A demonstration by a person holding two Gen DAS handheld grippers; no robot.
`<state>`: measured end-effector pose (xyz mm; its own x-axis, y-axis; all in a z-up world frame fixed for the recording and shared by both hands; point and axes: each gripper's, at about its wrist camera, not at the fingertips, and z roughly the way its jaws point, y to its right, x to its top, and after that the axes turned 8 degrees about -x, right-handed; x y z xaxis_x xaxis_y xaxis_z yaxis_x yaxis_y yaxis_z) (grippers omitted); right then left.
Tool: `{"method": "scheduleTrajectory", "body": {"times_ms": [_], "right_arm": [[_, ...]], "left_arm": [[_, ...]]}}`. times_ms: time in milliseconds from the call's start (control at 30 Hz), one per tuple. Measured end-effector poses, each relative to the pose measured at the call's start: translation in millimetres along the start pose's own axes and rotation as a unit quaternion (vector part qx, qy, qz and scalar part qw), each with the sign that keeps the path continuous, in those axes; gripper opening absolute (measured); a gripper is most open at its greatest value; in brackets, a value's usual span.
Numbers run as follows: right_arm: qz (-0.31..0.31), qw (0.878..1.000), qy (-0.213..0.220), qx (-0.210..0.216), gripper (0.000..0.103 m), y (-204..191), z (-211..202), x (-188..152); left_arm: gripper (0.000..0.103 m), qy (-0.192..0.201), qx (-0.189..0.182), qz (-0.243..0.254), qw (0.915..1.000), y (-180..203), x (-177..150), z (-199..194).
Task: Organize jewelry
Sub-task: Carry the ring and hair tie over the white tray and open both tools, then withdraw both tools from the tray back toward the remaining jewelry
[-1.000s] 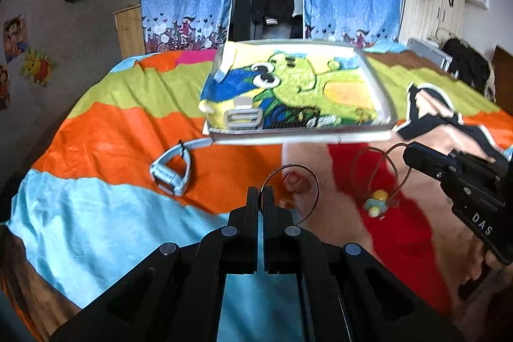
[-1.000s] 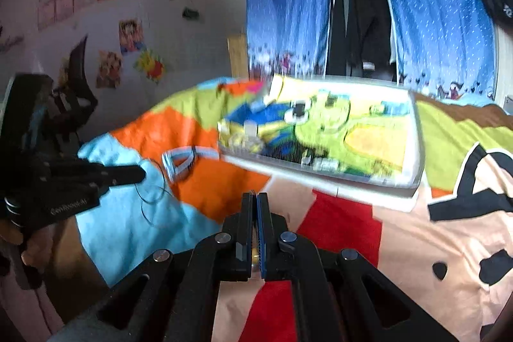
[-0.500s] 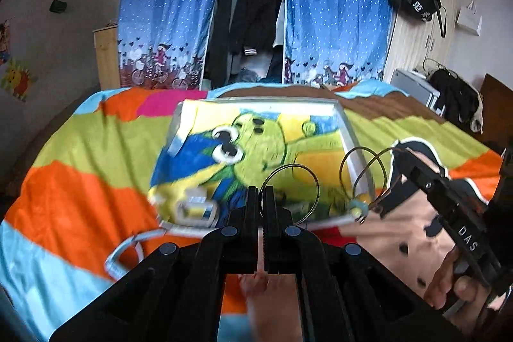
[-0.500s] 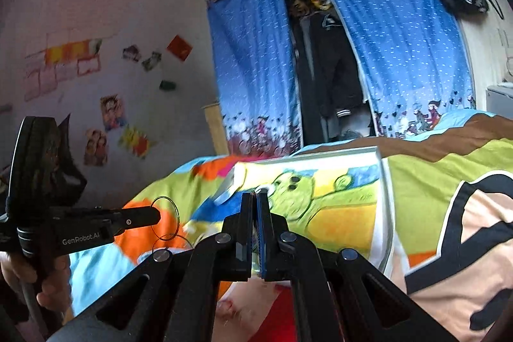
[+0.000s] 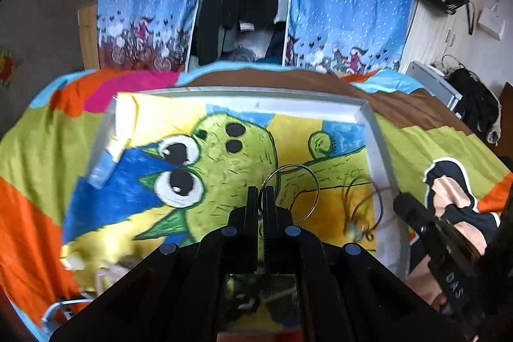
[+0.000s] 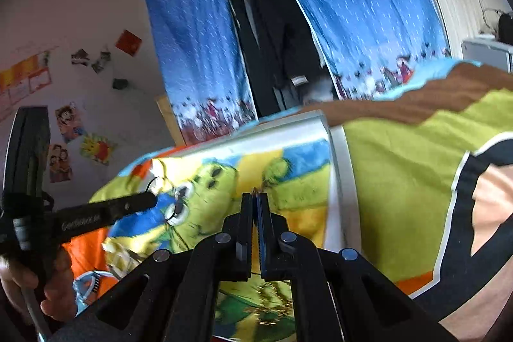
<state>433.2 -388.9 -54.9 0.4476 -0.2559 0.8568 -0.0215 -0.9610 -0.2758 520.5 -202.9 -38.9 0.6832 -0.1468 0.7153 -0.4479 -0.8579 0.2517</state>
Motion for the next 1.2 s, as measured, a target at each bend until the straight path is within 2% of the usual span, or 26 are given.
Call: {"method": "scheduleTrajectory", "body": {"times_ms": [233,400,467,533,600,633,667,800,867,933,1033,1133,1200], "right_arm": [[0.03,0.999,-0.033,-0.027,0.003,24,10,-8],[0.03,0.998,-0.04,-0.043,0.005,27,10,-7],[0.021,0.998,-0.038,-0.051,0.005,25,10,-6],[0.004,0.997,-0.035,-0.062,0.007,21,7,-5],[-0.002,0.997,-0.029,-0.068,0.021,20,5,-3],[-0.003,0.997,-0.026,-0.07,0.034,19,4,-2],[-0.005,0.997,-0.021,-0.07,0.04,19,0,-1],[-0.015,0.997,-0.01,-0.075,0.043,16,-12,3],[-0.017,0.997,0.002,-0.074,0.061,15,-23,5],[-0.017,0.997,0.018,-0.071,0.074,12,-35,7],[-0.031,0.996,0.043,-0.071,0.08,2,-58,8],[-0.039,0.994,0.072,-0.068,0.093,-7,-83,7],[-0.048,0.992,0.095,-0.061,0.095,-16,-105,6]], "left_arm": [[0.001,-0.052,0.016,-0.006,0.9985,-3,-8,38],[0.001,-0.072,0.017,-0.056,0.9957,-15,-18,47],[0.005,-0.077,0.012,-0.07,0.9944,-18,-20,45],[0.018,-0.078,0.017,-0.074,0.994,-21,-22,40],[0.05,-0.067,0.025,-0.083,0.994,-22,-23,29],[0.054,-0.052,0.027,-0.092,0.994,-24,-24,20],[0.055,-0.039,0.024,-0.101,0.9939,-24,-24,11],[0.062,-0.016,0.03,-0.123,0.9919,-28,-18,-19],[0.068,0.0,0.038,-0.121,0.9919,-26,-17,-36],[0.094,0.026,0.045,-0.113,0.9922,-21,-19,-61],[0.099,0.069,0.061,-0.092,0.9915,-8,-26,-96],[0.101,0.099,0.072,-0.071,0.9899,3,-37,-127],[0.101,0.115,0.079,-0.059,0.9886,9,-45,-145]]}}
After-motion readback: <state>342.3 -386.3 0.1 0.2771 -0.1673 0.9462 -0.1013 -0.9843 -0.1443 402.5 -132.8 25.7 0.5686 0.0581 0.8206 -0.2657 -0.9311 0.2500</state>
